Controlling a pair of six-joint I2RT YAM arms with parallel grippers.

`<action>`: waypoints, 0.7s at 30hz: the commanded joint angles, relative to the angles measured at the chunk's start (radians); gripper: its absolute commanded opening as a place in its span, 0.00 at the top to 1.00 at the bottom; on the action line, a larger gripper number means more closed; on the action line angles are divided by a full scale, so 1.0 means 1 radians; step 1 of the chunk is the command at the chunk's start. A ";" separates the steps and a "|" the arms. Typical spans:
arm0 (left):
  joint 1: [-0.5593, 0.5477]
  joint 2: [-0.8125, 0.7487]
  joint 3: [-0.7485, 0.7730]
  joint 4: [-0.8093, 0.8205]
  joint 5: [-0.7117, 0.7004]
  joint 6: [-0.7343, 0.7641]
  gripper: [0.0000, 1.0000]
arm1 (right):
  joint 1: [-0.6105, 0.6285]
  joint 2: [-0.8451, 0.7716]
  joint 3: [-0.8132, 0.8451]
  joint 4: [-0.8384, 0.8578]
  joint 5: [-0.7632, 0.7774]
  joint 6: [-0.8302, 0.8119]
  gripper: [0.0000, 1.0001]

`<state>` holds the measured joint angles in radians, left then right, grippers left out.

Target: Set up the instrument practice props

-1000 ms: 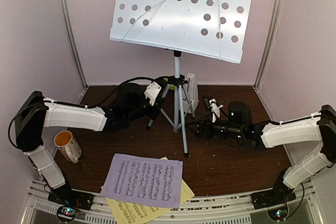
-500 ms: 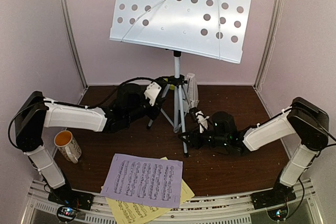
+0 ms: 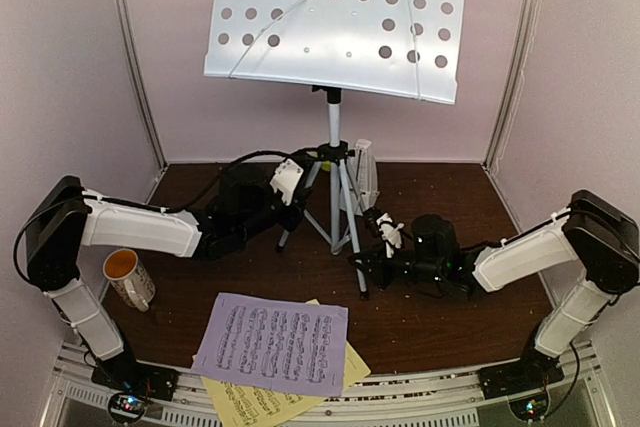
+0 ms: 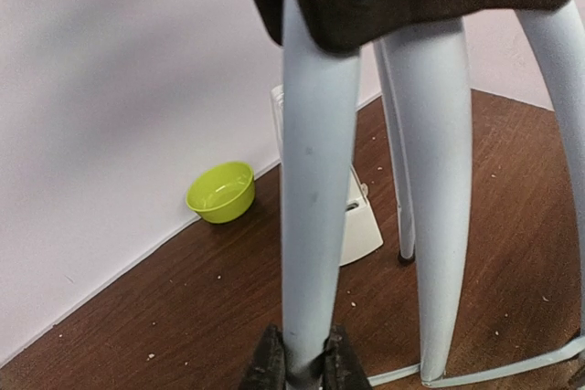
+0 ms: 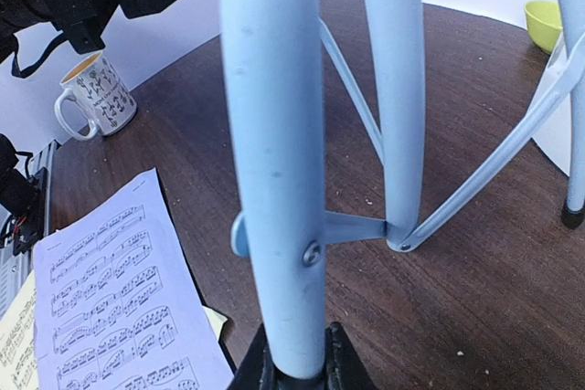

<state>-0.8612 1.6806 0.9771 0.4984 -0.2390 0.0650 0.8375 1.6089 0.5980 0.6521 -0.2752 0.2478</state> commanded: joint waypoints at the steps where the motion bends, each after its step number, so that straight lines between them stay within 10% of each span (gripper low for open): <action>1: 0.019 -0.054 -0.069 0.022 -0.101 -0.024 1.00 | -0.044 -0.096 -0.075 -0.079 0.084 0.061 1.00; 21: -0.054 0.092 -0.119 0.228 -0.167 0.151 1.00 | -0.122 -0.014 -0.183 -0.059 0.231 0.102 1.00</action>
<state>-0.9485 1.6970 0.8433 0.7547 -0.3077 0.1379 0.7944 1.5234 0.4458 0.7055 -0.2474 0.2047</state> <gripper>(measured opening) 0.094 0.144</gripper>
